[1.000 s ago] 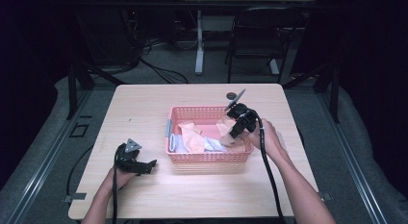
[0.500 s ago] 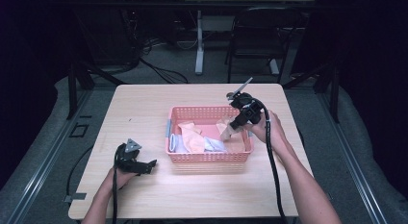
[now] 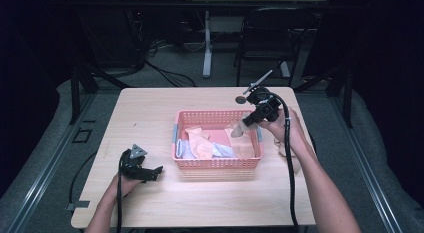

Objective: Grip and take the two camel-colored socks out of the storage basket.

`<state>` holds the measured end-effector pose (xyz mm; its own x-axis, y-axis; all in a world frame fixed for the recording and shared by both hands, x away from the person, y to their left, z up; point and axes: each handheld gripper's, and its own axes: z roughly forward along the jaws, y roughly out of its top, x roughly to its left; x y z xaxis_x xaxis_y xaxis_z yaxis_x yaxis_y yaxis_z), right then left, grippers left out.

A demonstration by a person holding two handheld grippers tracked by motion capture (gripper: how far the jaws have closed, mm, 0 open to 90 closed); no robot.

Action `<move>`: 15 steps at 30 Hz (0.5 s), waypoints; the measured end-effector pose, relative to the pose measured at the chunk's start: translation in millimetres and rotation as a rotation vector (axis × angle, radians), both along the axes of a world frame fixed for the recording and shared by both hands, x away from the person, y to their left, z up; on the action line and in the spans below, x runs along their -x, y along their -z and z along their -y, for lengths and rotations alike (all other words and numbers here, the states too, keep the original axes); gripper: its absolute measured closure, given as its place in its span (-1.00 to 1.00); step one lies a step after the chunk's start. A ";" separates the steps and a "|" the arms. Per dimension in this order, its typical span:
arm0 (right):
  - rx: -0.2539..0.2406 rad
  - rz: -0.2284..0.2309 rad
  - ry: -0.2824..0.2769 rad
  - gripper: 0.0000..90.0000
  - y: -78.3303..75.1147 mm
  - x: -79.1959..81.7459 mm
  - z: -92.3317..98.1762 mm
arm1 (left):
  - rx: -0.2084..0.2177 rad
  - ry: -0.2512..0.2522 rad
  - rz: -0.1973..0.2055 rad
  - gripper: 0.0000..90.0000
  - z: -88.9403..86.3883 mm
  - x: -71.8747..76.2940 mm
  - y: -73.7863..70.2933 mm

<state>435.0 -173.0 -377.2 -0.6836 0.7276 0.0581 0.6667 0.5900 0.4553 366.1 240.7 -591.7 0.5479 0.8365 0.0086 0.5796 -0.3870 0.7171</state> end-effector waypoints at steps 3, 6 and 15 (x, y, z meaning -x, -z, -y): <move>-0.004 0.018 0.004 0.81 -7.8 1.6 4.4 | 0.000 0.000 0.000 -0.94 0.0 0.0 0.0; -0.006 0.030 0.011 0.81 -14.5 3.6 8.6 | 0.000 0.000 0.000 -0.94 0.0 0.0 0.0; -0.027 0.063 0.067 0.81 -26.3 7.2 33.0 | 0.000 0.000 0.000 -0.94 0.0 0.0 0.0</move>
